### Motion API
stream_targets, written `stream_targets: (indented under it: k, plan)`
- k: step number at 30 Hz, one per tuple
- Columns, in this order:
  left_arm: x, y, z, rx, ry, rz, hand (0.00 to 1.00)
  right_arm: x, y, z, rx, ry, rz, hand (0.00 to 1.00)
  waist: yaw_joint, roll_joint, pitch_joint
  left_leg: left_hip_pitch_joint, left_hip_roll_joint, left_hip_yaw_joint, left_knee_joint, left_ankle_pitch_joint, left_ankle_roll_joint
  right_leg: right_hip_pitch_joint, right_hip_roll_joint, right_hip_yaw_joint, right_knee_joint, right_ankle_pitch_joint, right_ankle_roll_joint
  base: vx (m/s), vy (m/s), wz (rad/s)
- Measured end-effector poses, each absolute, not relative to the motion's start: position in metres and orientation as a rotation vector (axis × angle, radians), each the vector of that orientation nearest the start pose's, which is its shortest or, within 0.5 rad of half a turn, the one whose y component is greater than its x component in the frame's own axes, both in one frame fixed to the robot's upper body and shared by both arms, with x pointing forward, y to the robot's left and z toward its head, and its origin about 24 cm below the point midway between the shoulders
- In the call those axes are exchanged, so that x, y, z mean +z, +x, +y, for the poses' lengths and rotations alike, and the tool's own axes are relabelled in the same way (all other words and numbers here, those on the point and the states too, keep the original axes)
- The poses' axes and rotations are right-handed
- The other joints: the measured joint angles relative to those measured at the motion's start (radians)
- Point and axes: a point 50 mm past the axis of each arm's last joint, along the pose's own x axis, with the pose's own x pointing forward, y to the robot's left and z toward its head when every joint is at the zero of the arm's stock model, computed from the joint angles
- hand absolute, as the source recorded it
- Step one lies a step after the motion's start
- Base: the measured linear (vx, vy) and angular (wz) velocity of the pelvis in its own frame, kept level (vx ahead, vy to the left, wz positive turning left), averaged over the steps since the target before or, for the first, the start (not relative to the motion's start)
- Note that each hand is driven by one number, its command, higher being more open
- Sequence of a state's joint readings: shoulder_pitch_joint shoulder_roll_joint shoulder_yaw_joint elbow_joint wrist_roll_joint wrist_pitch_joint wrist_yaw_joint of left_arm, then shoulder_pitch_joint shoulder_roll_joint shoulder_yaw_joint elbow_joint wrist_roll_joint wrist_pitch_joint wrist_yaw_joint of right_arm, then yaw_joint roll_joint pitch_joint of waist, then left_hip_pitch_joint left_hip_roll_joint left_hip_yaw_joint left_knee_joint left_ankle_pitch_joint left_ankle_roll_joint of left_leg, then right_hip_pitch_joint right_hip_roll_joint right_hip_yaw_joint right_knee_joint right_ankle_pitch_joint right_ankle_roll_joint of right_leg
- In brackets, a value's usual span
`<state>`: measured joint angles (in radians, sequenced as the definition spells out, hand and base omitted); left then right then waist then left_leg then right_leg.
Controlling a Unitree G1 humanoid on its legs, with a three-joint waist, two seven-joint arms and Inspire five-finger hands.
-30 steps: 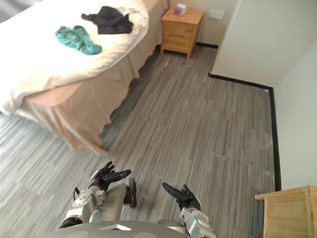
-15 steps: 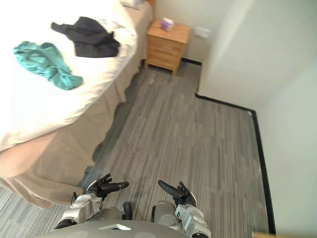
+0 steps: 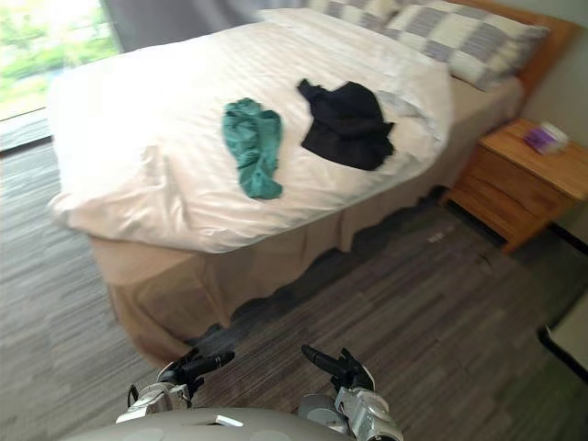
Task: Tidy up the quilt and then pick up the clothes from the bed and put them into the laundry hamper
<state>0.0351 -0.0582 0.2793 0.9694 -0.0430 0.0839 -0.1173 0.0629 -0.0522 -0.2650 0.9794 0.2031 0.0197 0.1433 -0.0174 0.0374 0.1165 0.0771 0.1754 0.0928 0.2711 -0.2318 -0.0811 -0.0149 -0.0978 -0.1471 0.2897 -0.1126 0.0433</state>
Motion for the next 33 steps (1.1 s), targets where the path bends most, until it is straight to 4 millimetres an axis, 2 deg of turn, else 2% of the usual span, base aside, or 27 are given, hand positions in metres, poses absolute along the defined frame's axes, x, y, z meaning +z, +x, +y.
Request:
stream_targets:
  k: [1,2,4,5,7,8,9,11,13,15,18,25,26,28,29,30,31,33]
  plan:
    - [-0.157,0.121,0.155,0.142,-0.304,1.061,1.00,-0.153,0.113,-0.199,-0.261,0.344,0.986,1.00,-0.014,-0.002,0.001,-0.009,-0.001,0.071,-0.013,0.013,-0.012,0.014,-0.030,-0.055,0.003,-0.009,0.010,-0.08,0.049,1.33]
    - [-0.156,0.122,0.156,0.145,-0.293,1.057,1.00,-0.153,0.113,-0.198,-0.266,0.355,0.983,1.00,-0.010,-0.016,0.001,-0.016,-0.029,0.070,-0.039,0.045,-0.014,0.016,-0.064,-0.078,0.006,-0.018,0.024,-0.11,0.058,1.09]
    - [-0.156,0.122,0.162,0.161,-0.258,1.052,1.00,-0.154,0.111,-0.200,-0.281,0.368,0.983,1.00,-0.002,-0.024,-0.005,-0.016,-0.075,0.055,-0.094,0.081,0.004,0.016,-0.091,-0.094,-0.009,-0.021,0.039,-0.11,0.040,0.51]
    - [-0.157,0.120,0.168,0.158,-0.221,1.064,1.00,-0.155,0.108,-0.200,-0.288,0.385,0.987,1.00,-0.007,-0.035,-0.009,-0.014,-0.101,0.050,-0.148,0.103,0.029,0.016,-0.104,-0.103,-0.039,-0.013,0.057,-0.10,0.055,0.44]
    - [-0.159,0.115,0.173,0.145,-0.176,1.098,1.00,-0.157,0.103,-0.201,-0.305,0.403,0.997,1.00,-0.024,-0.036,-0.018,-0.012,-0.097,0.122,-0.213,0.120,0.047,0.027,-0.115,-0.118,-0.088,-0.002,0.073,-0.02,0.060,0.67]
    - [-0.160,0.112,0.174,0.139,-0.159,1.115,1.00,-0.158,0.098,-0.203,-0.313,0.405,1.003,1.00,-0.035,-0.031,-0.016,-0.001,-0.103,0.104,-0.268,0.180,0.032,0.046,-0.112,-0.122,-0.119,-0.001,0.072,0.04,0.039,0.84]
    - [-0.161,0.111,0.175,0.137,-0.153,1.122,1.00,-0.158,0.096,-0.204,-0.319,0.408,1.003,1.00,-0.038,-0.032,-0.013,0.007,-0.114,0.085,-0.294,0.207,0.022,0.056,-0.110,-0.123,-0.126,0.002,0.076,0.07,0.048,0.89]
    - [-0.162,0.107,0.183,0.136,-0.131,1.153,1.00,-0.161,0.086,-0.202,-0.331,0.419,1.032,1.00,-0.040,-0.053,-0.008,0.040,-0.136,0.018,-0.356,0.253,0.022,0.107,-0.114,-0.125,-0.145,0.017,0.088,0.09,0.035,0.94]
    - [-0.161,0.106,0.191,0.144,-0.108,1.154,1.00,-0.162,0.085,-0.200,-0.323,0.424,1.045,1.00,-0.018,-0.073,-0.007,0.046,-0.145,0.013,-0.355,0.253,0.021,0.119,-0.114,-0.129,-0.157,0.022,0.093,0.10,0.034,0.33]
    - [-0.161,0.102,0.198,0.156,-0.098,1.164,1.00,-0.164,0.083,-0.198,-0.309,0.429,1.049,1.00,-0.012,-0.087,-0.007,0.043,-0.148,0.012,-0.355,0.253,0.020,0.127,-0.114,-0.136,-0.173,0.024,0.092,0.10,0.018,0.07]
    - [-0.163,0.098,0.199,0.145,-0.087,1.181,1.00,-0.164,0.084,-0.196,-0.287,0.411,1.049,1.00,-0.017,-0.088,-0.005,0.051,-0.151,0.024,-0.355,0.252,0.020,0.144,-0.111,-0.133,-0.197,0.033,0.080,0.06,0.003,-0.05]
    - [-0.162,0.099,0.198,0.135,-0.111,1.163,1.00,-0.165,0.082,-0.192,-0.252,0.390,1.059,1.00,-0.027,-0.094,0.005,0.072,-0.150,0.047,-0.360,0.250,0.019,0.162,-0.108,-0.124,-0.202,0.034,0.078,-0.02,-0.013,-0.05]
    - [-0.162,0.099,0.201,0.137,-0.102,1.162,1.00,-0.165,0.084,-0.192,-0.248,0.389,1.057,1.00,-0.029,-0.105,0.014,0.071,-0.154,0.050,-0.361,0.240,0.028,0.150,-0.117,-0.124,-0.181,0.024,0.072,-0.08,0.033,0.02]
    - [-0.161,0.100,0.203,0.125,-0.093,1.165,1.00,-0.165,0.084,-0.192,-0.253,0.388,1.057,1.00,-0.038,-0.118,0.022,0.070,-0.179,0.045,-0.361,0.216,0.045,0.114,-0.156,-0.119,-0.082,-0.010,0.090,-0.06,0.076,0.08]
    - [-0.162,0.100,0.202,0.119,-0.089,1.165,1.00,-0.164,0.085,-0.193,-0.258,0.385,1.054,1.00,-0.041,-0.115,0.027,0.072,-0.182,0.036,-0.361,0.210,0.049,0.083,-0.167,-0.103,-0.014,-0.023,0.076,-0.07,0.081,0.16]
    - [-0.162,0.100,0.202,0.119,-0.081,1.168,1.00,-0.162,0.091,-0.195,-0.262,0.382,1.016,1.00,-0.046,-0.113,0.035,0.074,-0.181,0.030,-0.361,0.208,0.052,0.005,-0.180,-0.056,0.140,-0.009,0.056,-0.05,0.073,0.27]
    - [-0.162,0.099,0.204,0.126,-0.076,1.172,1.00,-0.161,0.090,-0.197,-0.277,0.394,0.998,1.00,-0.051,-0.101,0.039,0.086,-0.173,0.008,-0.360,0.211,0.059,-0.044,-0.177,-0.019,0.244,0.014,0.015,-0.03,0.066,0.37]
    - [-0.161,0.099,0.211,0.160,-0.074,1.174,1.00,-0.162,0.087,-0.192,-0.280,0.422,1.002,1.00,-0.055,-0.114,0.043,0.094,-0.149,-0.016,-0.360,0.209,0.062,-0.059,-0.101,0.046,0.235,-0.026,0.014,0.01,0.012,0.45]
